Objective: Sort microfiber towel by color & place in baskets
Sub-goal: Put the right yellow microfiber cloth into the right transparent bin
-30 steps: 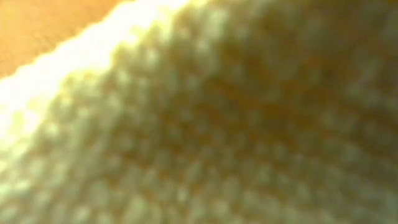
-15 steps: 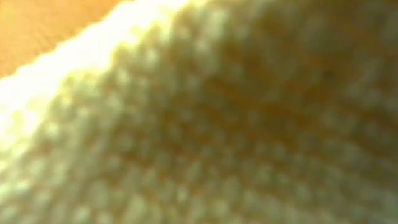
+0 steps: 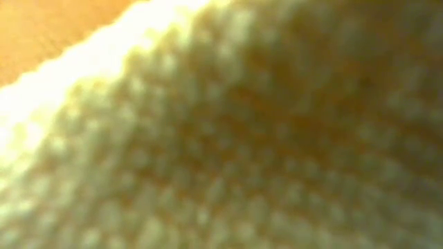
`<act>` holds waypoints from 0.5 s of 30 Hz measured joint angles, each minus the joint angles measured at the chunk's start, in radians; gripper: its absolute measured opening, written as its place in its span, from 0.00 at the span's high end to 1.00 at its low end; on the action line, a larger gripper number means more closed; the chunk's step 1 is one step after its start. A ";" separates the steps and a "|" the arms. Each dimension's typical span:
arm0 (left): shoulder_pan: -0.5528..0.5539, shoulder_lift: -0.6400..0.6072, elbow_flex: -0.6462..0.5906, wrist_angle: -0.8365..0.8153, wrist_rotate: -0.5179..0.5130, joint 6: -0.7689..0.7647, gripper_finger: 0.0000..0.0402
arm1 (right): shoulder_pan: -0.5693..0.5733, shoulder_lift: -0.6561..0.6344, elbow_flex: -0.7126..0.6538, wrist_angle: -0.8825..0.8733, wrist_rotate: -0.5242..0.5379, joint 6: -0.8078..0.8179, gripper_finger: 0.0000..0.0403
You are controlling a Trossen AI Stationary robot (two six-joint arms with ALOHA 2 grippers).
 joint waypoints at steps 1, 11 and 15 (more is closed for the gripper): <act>0.000 0.000 0.000 0.000 0.000 0.000 0.33 | -0.015 0.004 0.000 0.001 -0.002 -0.002 1.00; 0.000 0.000 0.000 -0.002 0.000 0.001 0.33 | -0.124 0.103 0.000 0.013 -0.114 -0.030 1.00; 0.000 0.000 0.000 -0.002 0.000 0.001 0.33 | -0.151 0.171 0.000 0.023 -0.149 -0.045 1.00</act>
